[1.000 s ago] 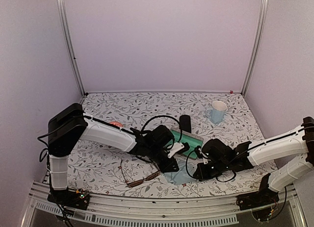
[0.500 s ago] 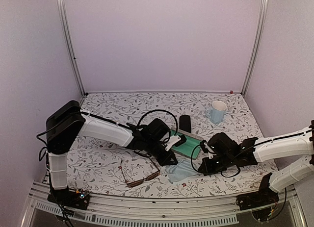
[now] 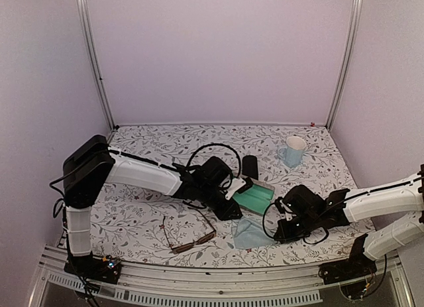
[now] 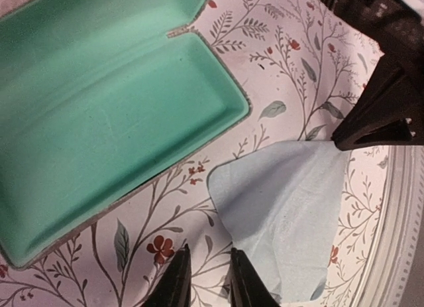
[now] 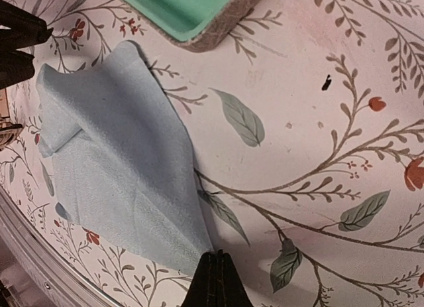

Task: Organize the sunglasses
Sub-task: Adjust the glasses cleaning cloth at the center of the board.

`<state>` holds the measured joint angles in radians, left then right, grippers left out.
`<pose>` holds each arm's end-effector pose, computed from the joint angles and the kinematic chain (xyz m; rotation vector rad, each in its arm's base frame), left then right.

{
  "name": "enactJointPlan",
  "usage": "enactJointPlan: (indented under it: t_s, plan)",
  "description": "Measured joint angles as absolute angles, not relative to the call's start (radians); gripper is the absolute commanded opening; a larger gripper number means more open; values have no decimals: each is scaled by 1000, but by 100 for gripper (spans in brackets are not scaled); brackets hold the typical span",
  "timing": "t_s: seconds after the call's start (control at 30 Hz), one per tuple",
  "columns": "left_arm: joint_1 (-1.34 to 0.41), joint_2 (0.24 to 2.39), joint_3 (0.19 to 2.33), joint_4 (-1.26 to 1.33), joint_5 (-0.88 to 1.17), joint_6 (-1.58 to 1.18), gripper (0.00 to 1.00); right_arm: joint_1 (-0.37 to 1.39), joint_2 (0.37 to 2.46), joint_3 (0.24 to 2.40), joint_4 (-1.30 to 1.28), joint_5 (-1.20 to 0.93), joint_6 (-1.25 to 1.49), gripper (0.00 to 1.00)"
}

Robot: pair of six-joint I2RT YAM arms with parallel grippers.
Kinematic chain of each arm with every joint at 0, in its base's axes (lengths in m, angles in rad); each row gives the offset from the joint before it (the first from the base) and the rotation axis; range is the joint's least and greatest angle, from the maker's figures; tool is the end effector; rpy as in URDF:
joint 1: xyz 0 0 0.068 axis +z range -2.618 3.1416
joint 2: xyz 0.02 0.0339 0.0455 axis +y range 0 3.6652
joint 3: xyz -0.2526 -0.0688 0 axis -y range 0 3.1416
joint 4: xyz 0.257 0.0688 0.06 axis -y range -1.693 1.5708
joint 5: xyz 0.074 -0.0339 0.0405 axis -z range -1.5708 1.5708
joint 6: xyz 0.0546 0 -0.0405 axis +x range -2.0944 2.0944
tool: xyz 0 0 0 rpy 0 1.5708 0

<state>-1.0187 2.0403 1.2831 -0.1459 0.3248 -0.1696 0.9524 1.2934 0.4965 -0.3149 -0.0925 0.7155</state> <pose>0.2160 -0.3839 0.1071 1.2200 2.3360 -0.8681 0.1294 0.1905 0.0995 -0.3666 2.8200 0.5804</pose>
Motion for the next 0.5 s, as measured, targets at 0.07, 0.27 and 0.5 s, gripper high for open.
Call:
enactJointPlan:
  t_s: [0.07, 0.27, 0.5]
  plan:
    - [-1018, 2040, 1286, -147, 305, -170, 24, 952, 1285, 496, -326, -92, 722, 4]
    - [-1018, 2027, 1263, -138, 289, -171, 30, 952, 1276, 498, -346, -88, 738, 27]
    - [-1050, 1925, 1172, -123, 327, -149, 33, 940, 1288, 567, -342, -74, 705, 31]
